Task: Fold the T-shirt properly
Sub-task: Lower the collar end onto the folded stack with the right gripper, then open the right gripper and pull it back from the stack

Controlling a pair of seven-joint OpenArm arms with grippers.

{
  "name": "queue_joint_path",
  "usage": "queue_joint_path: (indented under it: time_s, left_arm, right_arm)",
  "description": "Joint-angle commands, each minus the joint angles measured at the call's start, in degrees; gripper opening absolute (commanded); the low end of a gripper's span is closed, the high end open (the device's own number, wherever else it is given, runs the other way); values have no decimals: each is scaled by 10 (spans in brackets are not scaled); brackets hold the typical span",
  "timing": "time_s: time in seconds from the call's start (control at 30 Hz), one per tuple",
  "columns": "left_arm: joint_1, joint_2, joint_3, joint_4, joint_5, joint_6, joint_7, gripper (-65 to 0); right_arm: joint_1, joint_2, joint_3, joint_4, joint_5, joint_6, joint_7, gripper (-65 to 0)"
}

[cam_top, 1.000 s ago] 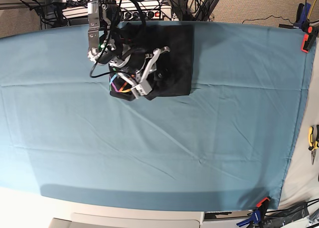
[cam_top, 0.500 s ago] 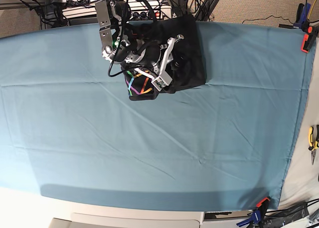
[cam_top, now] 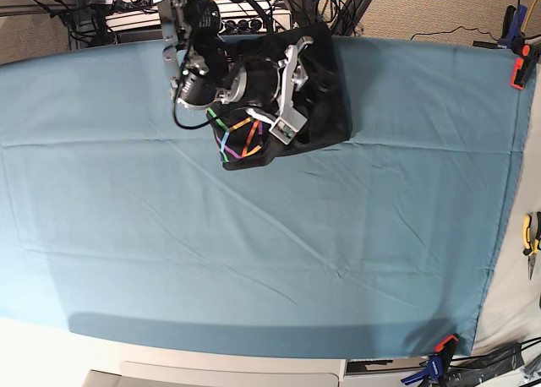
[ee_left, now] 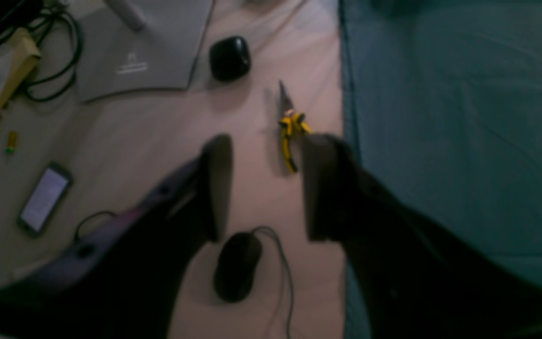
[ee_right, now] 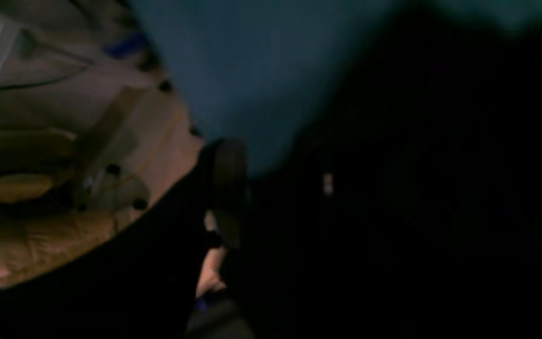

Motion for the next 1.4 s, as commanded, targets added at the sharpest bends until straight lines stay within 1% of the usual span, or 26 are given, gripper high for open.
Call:
queue_joint_path:
  time_s: [0.0, 0.07, 0.17, 0.23, 0.3, 0.43, 0.53, 0.6, 0.63, 0.73, 0.77, 0.87, 0.97, 1.07, 1.2, 1.37]
  left_arm:
    - [-3, -19, -8, 7, -5, 0, -11, -392]
    - [11, -18, -8, 7, -5, 0, -12, -392]
    - [28, -10, -8, 7, -3, 0, -16, -392]
    - [32, -2, -8, 7, -1, -1, -15, -392]
    - [32, 5, -8, 7, -1, 0, -16, -392]
    - [32, 8, -8, 7, 0, -1, -19, -392]
    - [32, 8, -8, 7, 2, -1, -19, -392]
    - [32, 8, -8, 7, 2, -1, -19, -392]
    - [32, 8, -8, 7, 1, -1, -19, -392]
    - [32, 8, -8, 7, 1, -1, -19, -392]
    - [32, 9, -8, 7, 1, -1, -19, -392]
    - [32, 14, -8, 7, 1, -1, -19, -392]
    - [32, 23, -8, 7, 1, -1, -19, -392]
    - [32, 28, -8, 7, 1, -3, -20, -392]
    - [32, 28, -8, 7, 1, -3, -20, -392]
    - [32, 28, -8, 7, 1, -3, -20, -392]
  right_arm:
    - [6, -3, -2, 25, 35, 10, 7, -449]
    - [6, -1, -3, 48, 79, 24, -5, -449]
    - [3, -2, -3, 60, 144, 24, -34, -449]
    - [1, -1, -3, 60, 174, 24, -49, -449]
    - [1, 3, -2, 60, 187, 24, -49, -449]
    - [2, 23, 2, 63, 186, 24, -49, -449]
    - [2, 30, 34, 75, 164, 24, -49, -450]
    - [2, 30, 74, 87, 145, 24, -49, -458]
    - [2, 30, 98, 92, 136, 24, -48, -484]
    - [2, 30, 180, 103, 103, 24, -18, -626]
    - [1, 30, 211, 103, 88, 24, -7, -650]
    - [1, 30, 294, 103, 43, -6, 7, -650]
    - [-10, 30, 348, 103, 2, -42, 21, -650]
    - [-30, 30, 367, 103, -23, -63, 23, -650]
    - [-57, 30, 368, 103, -39, -76, 23, -650]
    - [-75, 30, 368, 103, -80, -101, 27, -650]
